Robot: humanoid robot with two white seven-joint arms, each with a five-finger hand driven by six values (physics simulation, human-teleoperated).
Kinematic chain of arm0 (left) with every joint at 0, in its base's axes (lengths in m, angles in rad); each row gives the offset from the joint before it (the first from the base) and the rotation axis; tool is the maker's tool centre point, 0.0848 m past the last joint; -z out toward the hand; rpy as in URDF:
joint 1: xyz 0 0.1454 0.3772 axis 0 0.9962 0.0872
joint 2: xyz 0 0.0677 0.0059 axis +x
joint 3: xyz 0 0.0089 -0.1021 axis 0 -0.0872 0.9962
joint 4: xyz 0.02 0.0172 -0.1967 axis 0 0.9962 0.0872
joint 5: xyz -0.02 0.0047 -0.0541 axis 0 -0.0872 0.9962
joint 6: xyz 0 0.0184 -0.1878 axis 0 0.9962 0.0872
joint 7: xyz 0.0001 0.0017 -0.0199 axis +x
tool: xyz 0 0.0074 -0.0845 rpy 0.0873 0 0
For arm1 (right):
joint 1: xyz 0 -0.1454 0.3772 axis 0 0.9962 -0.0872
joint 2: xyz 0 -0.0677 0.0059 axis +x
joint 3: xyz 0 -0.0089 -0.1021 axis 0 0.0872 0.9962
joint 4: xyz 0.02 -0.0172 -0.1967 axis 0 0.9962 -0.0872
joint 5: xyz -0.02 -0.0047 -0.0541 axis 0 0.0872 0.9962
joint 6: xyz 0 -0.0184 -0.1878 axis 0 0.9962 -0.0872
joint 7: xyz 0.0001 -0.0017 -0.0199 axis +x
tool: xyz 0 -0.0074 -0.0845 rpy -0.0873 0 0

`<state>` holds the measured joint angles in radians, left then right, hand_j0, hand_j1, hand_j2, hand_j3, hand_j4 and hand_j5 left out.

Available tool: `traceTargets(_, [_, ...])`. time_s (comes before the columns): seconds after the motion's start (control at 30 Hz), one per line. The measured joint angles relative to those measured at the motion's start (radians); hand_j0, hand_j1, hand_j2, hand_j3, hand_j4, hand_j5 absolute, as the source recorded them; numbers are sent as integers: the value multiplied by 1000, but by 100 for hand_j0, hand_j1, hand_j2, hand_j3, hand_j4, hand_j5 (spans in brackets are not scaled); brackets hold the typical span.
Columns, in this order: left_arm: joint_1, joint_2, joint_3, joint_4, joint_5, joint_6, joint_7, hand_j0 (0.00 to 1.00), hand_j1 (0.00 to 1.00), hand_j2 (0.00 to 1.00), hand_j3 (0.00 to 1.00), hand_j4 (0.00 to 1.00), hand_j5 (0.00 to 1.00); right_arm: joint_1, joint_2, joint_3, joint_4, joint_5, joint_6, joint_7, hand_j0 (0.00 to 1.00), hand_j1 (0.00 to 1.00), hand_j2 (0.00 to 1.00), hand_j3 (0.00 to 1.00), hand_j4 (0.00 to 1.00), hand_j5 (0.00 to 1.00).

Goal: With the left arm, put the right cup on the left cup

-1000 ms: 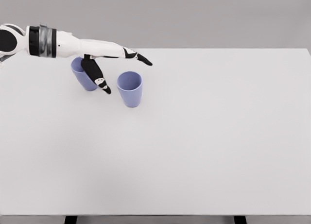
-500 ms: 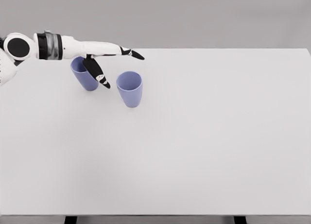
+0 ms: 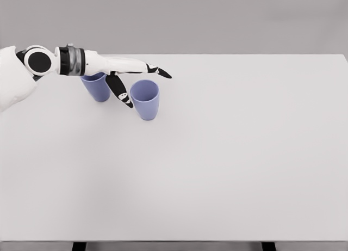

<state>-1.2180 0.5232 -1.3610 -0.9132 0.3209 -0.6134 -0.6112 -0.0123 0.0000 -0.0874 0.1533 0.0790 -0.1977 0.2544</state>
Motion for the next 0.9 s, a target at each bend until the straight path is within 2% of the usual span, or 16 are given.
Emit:
traceTargets(0.4, [38,-5,25,-1,-51,0,0,100,100,100,100,100,100,0,0,0,0,0,0,0,100,100,100,100,100,100])
traceTargets(0.43, [40,-6,28,-1,-53,0,0,96,96,96,96,96,96,0,0,0,0,0,0,0,100,100,100,100,100,100])
traceTargets(0.47, [41,-7,31,-1,-54,0,0,78,78,78,78,78,78,0,0,0,0,0,0,0,100,100,100,100,100,100])
traceTargets(0.53, [48,-8,42,-1,-55,0,0,53,53,53,53,53,53,0,0,0,0,0,0,0,100,100,100,100,100,100])
traceTargets(0.77, [48,1,77,-13,-51,0,0,49,49,49,49,49,49,0,0,0,0,0,0,0,100,100,100,100,100,100])
traceTargets(0.9, [14,59,96,-92,-38,-1,-1,49,49,49,49,49,49,0,0,0,0,0,0,0,100,100,100,100,100,100])
